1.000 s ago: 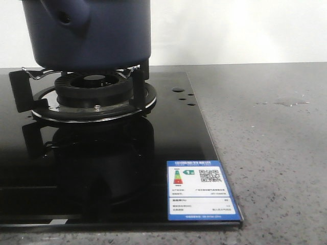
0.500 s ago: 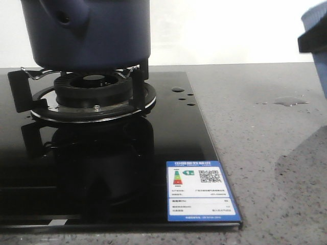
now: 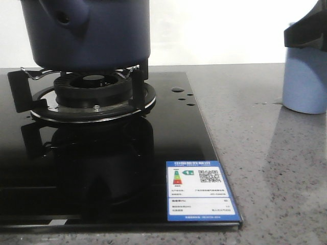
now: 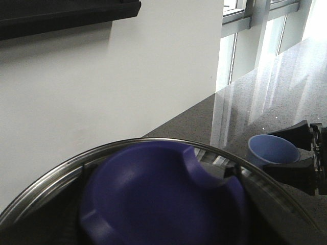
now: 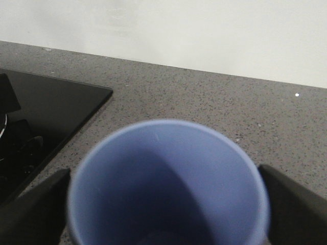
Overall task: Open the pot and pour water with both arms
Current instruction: 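Carry the cup back and set it on the counter, open right gripper, then lower the glass lid onto the saucepan with the left gripper and release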
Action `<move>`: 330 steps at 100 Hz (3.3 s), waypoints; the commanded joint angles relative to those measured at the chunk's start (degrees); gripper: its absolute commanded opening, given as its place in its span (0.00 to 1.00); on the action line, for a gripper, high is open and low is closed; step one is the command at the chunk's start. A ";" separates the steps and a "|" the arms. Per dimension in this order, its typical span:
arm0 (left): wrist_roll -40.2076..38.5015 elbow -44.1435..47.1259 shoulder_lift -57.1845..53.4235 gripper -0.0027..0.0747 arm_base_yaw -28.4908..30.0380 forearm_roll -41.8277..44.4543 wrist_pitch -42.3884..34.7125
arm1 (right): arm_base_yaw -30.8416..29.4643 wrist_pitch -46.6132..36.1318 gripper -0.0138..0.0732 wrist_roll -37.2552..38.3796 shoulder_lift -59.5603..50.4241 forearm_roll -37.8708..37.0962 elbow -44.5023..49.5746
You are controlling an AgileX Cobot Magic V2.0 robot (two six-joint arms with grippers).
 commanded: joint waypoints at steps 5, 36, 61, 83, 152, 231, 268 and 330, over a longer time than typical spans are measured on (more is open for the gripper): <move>0.17 -1.81 -0.86 0.31 -0.45 -4.44 -1.77 | -0.42 -4.22 0.92 -0.10 -1.71 1.02 -1.42; 5.28 -1.81 3.69 0.31 -0.45 -9.46 -1.77 | -0.42 -8.09 0.92 -0.10 -9.32 1.02 -2.76; 16.88 -1.81 11.97 0.31 -0.45 -22.71 1.04 | -0.42 -8.41 0.89 5.97 -18.43 1.02 -3.08; 17.42 -1.81 18.54 0.31 -0.45 -22.61 2.19 | 1.18 -8.31 0.25 11.18 -27.25 0.78 -3.08; 27.24 -2.01 21.21 0.85 -0.45 -26.65 2.16 | 3.01 -3.62 0.08 11.30 -31.29 -1.05 -3.08; -7.59 23.99 -32.84 0.01 3.70 9.75 -4.59 | 13.89 15.50 0.08 31.81 -51.33 -27.38 3.30; -7.72 41.51 -54.49 0.01 3.70 8.98 -8.73 | 13.89 11.45 0.08 31.81 -56.72 -27.38 9.78; -7.72 42.80 -59.61 0.01 3.70 8.55 -7.45 | 13.89 11.43 0.08 31.81 -56.72 -27.38 9.78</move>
